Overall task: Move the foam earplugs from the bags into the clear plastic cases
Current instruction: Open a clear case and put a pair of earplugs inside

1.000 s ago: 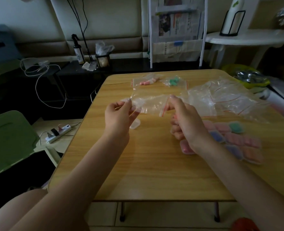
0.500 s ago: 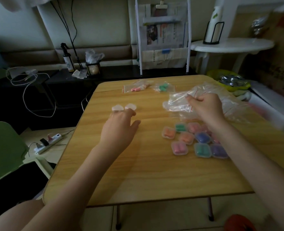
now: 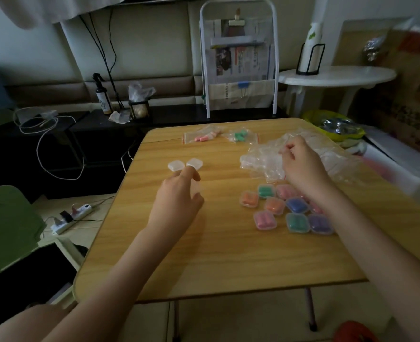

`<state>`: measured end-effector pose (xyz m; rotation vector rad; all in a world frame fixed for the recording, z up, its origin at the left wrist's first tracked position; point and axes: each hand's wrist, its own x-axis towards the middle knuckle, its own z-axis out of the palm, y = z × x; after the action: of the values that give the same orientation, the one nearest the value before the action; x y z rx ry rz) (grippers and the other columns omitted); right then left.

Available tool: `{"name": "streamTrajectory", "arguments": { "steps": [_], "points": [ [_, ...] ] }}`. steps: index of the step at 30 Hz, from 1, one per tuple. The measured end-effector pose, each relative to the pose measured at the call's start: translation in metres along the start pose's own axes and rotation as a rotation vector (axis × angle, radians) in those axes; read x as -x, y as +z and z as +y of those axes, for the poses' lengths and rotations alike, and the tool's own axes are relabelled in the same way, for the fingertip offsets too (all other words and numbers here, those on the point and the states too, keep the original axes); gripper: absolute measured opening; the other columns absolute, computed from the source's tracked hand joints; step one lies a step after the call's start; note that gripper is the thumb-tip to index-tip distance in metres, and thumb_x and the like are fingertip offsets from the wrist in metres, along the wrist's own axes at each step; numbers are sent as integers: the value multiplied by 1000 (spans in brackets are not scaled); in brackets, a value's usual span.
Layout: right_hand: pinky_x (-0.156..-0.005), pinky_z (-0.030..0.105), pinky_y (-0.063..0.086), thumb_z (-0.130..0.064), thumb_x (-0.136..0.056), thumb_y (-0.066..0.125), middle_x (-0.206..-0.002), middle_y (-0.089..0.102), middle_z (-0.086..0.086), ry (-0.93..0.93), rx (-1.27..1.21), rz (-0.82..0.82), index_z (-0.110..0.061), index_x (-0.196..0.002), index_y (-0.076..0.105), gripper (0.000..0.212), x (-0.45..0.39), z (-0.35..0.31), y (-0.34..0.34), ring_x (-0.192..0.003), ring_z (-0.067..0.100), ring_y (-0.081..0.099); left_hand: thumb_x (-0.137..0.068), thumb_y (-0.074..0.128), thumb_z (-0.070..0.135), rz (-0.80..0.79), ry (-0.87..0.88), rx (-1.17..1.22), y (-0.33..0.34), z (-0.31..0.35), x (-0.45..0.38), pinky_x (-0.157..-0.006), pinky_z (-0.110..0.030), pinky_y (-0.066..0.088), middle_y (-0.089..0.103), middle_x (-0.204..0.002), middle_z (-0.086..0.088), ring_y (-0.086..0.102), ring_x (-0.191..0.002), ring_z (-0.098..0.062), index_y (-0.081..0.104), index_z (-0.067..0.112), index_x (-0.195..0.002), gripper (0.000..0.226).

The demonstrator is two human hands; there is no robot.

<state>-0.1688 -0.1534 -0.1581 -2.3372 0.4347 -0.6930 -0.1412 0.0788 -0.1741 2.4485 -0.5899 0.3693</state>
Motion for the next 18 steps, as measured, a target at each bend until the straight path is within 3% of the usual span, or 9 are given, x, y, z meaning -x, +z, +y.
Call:
{"name": "streamTrajectory", "arguments": {
  "steps": [3,6,8,11,15,18],
  "points": [
    [-41,18,32,-19,-102,37,-78,57,0,-95,-84,-164,-23,-112,51,17,18,-17,-1,-50,10,43,-82,65,15,38,85,76,5,8,6,-76,-33,49,52,-102,3,54,-92,-19,44,18,-106,32],
    [-49,21,35,-26,-102,38,-65,52,-7,-165,-141,-354,-24,-108,59,21,33,-32,4,-53,8,49,-80,66,13,27,200,104,12,15,10,-79,-36,49,56,-109,0,49,-104,-19,42,16,-106,36],
    [-55,23,43,-40,-99,39,-67,56,-7,-155,-162,-470,-20,-108,59,29,41,-38,8,-54,-1,55,-78,68,13,24,285,102,17,17,12,-80,-34,48,58,-113,-1,48,-107,-20,43,13,-107,38],
    [-50,29,49,-62,-87,44,-69,67,7,-84,-127,-609,-24,-109,54,45,49,-41,10,-52,14,61,-77,70,12,12,364,86,25,19,12,-76,-28,45,59,-112,-1,49,-104,-18,44,12,-111,43],
    [-43,21,43,-50,-83,64,-51,63,6,7,-204,-588,-23,-106,54,37,49,-29,9,-43,15,59,-74,73,11,-9,436,100,33,23,10,-78,-34,52,61,-120,-7,53,-113,-25,44,11,-119,53],
    [-49,16,45,-51,-81,66,-59,66,-4,27,-206,-533,-24,-98,61,32,45,-21,4,-53,3,62,-77,74,15,2,445,146,37,30,8,-82,-32,52,60,-122,-6,56,-111,-21,46,11,-122,53]
  ]
}}
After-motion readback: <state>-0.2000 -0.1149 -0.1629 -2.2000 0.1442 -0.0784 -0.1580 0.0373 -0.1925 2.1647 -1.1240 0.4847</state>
